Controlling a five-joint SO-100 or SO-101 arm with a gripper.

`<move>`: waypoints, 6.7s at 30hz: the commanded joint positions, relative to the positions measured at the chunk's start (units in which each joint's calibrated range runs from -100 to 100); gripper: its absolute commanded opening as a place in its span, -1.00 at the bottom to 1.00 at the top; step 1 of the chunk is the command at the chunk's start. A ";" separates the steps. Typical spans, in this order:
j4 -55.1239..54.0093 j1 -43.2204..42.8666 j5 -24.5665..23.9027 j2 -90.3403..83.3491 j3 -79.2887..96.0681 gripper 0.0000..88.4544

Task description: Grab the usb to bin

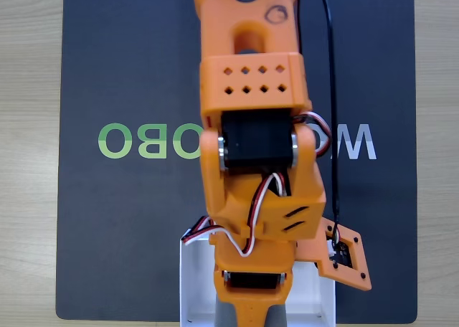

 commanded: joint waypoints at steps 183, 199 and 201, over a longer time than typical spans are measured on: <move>12.00 1.08 4.01 -160.49 153.28 -0.69; 12.00 1.08 4.01 -160.49 153.28 -0.69; 12.00 1.08 4.01 -160.49 153.28 -0.69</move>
